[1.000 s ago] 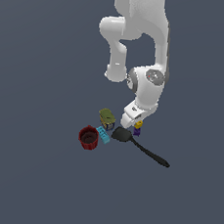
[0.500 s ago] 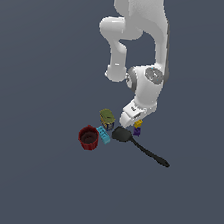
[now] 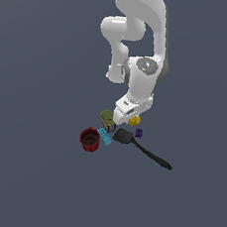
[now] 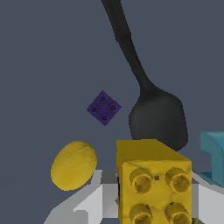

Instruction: Pick up a designated object from a clutter of objects.

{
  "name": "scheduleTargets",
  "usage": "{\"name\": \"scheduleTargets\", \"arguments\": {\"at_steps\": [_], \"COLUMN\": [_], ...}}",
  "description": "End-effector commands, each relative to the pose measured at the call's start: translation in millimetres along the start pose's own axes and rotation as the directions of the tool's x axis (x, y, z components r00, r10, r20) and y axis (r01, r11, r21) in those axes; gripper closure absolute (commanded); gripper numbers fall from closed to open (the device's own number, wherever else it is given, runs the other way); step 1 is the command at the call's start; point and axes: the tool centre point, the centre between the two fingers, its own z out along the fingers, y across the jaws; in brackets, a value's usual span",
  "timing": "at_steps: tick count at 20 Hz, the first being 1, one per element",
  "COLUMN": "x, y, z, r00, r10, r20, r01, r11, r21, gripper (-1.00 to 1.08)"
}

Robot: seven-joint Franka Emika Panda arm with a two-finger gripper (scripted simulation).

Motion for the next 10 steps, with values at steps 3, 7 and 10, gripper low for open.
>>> {"name": "scheduleTargets", "arguments": {"at_steps": [3,7,10], "x": [-16,-34,-47], "y": [29,60,85], "z": [-32,-65,-92], "r00": [1.0,1.0,1.0], "r10": [0.0,0.0,0.0], "r20": [-0.002,-0.003,-0.003], "r01": [0.0,0.0,0.0], "r11": [1.0,1.0,1.0], "r21": [0.001,0.003,0.003], "gripper": [1.08,1.08,1.08]}}
